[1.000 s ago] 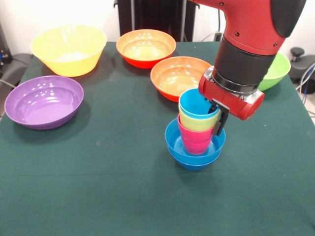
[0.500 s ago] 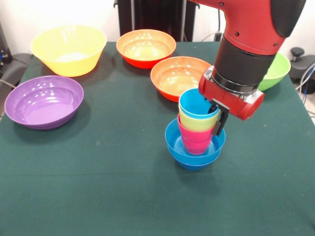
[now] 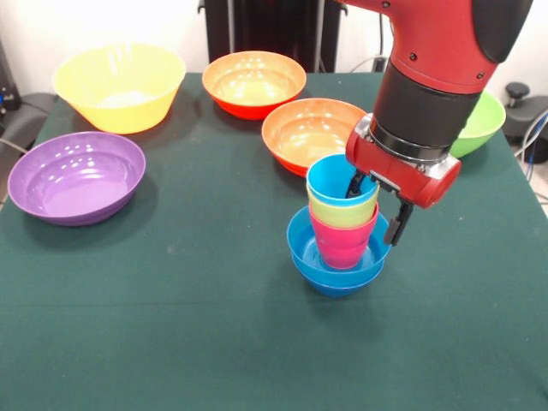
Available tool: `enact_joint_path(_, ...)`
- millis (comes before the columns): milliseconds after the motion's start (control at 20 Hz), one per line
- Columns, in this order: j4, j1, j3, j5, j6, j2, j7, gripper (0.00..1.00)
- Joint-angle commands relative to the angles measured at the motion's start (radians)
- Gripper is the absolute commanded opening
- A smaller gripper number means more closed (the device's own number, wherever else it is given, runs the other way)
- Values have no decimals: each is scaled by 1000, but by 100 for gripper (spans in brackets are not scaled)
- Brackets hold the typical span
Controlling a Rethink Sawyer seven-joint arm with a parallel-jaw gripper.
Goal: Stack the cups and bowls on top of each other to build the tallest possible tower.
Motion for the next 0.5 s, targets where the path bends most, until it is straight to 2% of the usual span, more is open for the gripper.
enact_joint_path(50,70,20,65,5,-33,17,211,100)
enact_joint_path(500,61,20,56,-1,-31,17,211,100)
